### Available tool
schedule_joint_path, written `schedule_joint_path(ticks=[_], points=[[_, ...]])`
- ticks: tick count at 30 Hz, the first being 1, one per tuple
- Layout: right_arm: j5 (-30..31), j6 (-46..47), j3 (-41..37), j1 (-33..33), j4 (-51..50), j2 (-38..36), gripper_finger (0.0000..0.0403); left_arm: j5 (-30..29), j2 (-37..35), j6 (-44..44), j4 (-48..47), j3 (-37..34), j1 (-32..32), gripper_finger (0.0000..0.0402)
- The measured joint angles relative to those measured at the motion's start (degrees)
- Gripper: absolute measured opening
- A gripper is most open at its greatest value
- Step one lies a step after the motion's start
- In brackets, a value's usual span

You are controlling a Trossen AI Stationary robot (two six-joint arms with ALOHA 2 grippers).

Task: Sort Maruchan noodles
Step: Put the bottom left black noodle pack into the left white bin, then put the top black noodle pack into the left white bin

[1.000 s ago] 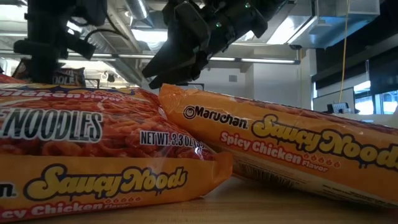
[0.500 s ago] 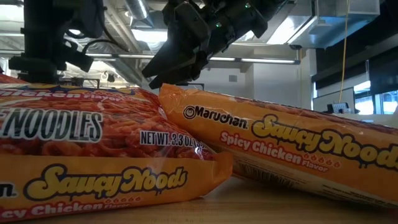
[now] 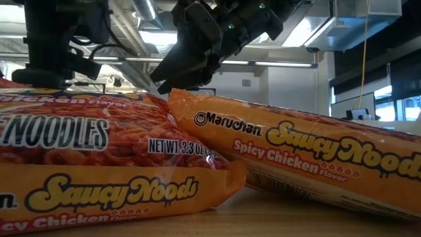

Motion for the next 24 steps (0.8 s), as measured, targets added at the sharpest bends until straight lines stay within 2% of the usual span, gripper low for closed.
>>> schedule_joint_path(ticks=[5,11,19,24], points=[[0.0,0.0,0.0,0.0,0.0,0.0,0.0310,3.5,0.0,1.2,-3.9,2.1,0.0,0.0187],[0.0,0.2,0.0,0.0,0.0,0.0,0.0310,1.6,-1.6,1.2,-9.8,9.9,0.0,0.0186],[0.6,1.7,0.0,0.0,-0.5,0.0,0.0310,-4.8,-3.4,1.5,-9.4,19.4,0.0,0.0186],[-0.3,1.0,-0.1,0.0,-4.0,-1.8,0.0310,-5.7,-3.3,1.3,-2.9,20.2,0.0,0.0186]])
